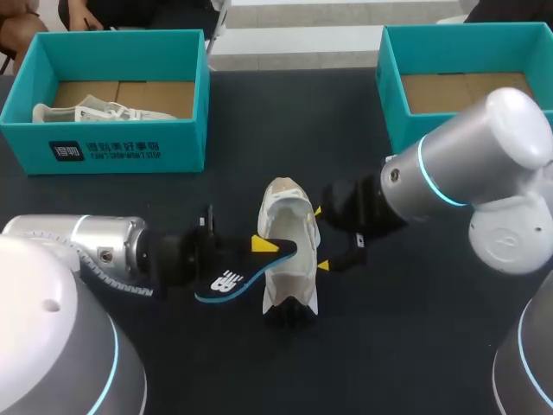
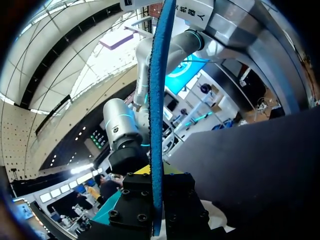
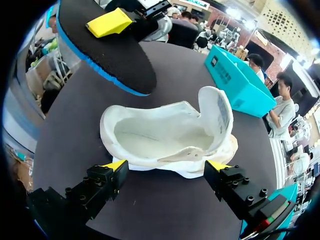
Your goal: Take the shoe out of the shoebox, open the shoe tongue, remove and reinsert the insole, then place the shoe into the shoebox
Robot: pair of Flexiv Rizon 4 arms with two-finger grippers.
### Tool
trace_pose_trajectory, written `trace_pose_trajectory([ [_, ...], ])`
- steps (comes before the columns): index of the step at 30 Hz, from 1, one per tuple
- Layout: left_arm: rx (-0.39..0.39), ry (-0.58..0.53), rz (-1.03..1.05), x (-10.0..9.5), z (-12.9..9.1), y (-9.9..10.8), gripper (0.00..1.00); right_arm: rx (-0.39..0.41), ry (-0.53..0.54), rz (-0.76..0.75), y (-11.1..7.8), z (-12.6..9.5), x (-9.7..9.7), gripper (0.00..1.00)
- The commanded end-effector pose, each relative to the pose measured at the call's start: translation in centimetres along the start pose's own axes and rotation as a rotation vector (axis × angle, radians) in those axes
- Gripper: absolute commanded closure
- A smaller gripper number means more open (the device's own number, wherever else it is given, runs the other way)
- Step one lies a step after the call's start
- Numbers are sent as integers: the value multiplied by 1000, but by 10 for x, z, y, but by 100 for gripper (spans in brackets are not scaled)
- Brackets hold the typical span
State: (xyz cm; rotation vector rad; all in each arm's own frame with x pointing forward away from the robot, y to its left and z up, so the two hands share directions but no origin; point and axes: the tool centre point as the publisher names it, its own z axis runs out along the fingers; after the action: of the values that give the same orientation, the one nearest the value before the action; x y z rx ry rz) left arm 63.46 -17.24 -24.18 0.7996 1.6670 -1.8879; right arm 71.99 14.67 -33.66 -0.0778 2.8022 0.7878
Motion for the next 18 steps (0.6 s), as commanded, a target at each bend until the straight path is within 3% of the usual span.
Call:
trace_pose_trajectory([
  [1, 1, -6, 5, 1, 8, 8, 100, -6, -7, -1, -4, -2, 3, 0],
  [8, 3, -1, -4, 3, 18, 18, 100, -6, -7, -1, -4, -2, 3, 0],
  [18, -33, 8, -41, 20, 21, 39, 100, -6, -7, -1, -4, -2, 3, 0],
])
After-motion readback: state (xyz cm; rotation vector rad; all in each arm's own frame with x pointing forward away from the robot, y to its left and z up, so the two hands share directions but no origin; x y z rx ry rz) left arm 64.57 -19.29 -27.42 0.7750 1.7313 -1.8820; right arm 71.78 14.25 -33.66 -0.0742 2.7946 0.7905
